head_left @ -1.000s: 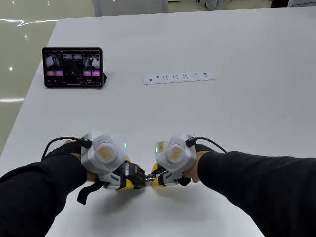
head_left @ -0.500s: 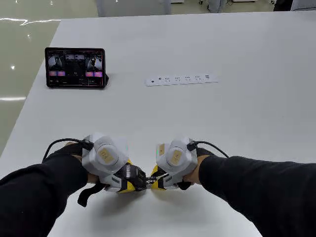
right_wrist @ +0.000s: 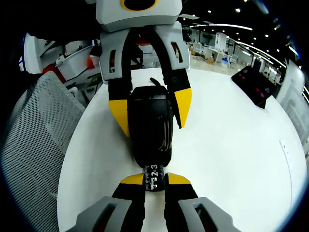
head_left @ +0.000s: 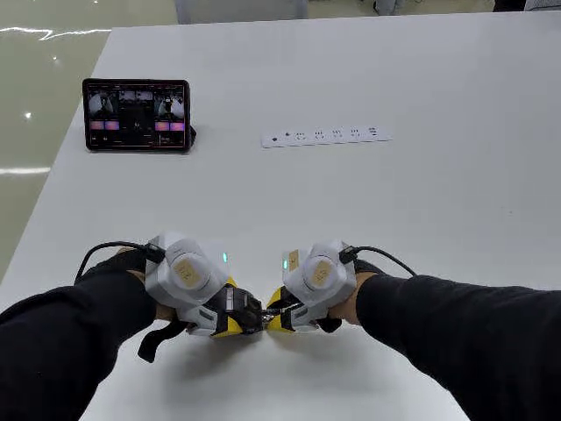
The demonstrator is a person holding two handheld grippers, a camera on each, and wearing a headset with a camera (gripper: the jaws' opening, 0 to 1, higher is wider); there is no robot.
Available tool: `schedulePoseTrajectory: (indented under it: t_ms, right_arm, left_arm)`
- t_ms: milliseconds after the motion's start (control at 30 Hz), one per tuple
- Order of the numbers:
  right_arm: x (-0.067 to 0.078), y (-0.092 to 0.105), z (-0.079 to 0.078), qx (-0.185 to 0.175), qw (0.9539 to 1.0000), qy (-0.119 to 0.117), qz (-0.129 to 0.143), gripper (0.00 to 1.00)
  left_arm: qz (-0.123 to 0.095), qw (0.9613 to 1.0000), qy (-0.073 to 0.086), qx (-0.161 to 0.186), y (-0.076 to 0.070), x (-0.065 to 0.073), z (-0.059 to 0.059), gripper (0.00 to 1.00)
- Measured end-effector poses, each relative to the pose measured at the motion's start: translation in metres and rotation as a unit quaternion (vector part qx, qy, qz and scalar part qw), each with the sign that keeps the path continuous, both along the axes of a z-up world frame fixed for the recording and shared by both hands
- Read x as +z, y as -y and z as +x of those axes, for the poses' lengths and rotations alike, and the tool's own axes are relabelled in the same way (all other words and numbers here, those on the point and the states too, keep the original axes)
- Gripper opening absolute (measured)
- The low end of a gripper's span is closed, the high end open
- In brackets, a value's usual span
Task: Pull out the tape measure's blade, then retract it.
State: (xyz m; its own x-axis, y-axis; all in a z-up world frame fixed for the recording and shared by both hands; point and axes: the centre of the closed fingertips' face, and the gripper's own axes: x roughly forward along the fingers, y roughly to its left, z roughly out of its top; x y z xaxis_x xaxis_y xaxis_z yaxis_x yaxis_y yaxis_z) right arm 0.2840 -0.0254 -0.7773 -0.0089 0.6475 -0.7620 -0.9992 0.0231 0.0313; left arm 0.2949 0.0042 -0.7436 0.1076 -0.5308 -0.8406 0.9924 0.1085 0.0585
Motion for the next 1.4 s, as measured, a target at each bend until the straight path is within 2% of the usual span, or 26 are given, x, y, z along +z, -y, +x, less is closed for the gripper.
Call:
schedulePoseTrajectory:
  t_ms: [367, 1400]
  right_arm:
    - [-0.001, 0.014, 0.001, -0.002, 0.9999, -0.01, -0.002, 0.1]
    - [-0.003, 0.041, 0.003, -0.006, 0.9997, 0.004, -0.022, 0.11]
  left_arm:
    - [-0.002, 1.0, 0.003, 0.002, 0.0, 0.0, 0.0, 0.31]
    - [0.0, 1.0, 0.0, 0.004, 0.001, 0.0, 0.0, 0.31]
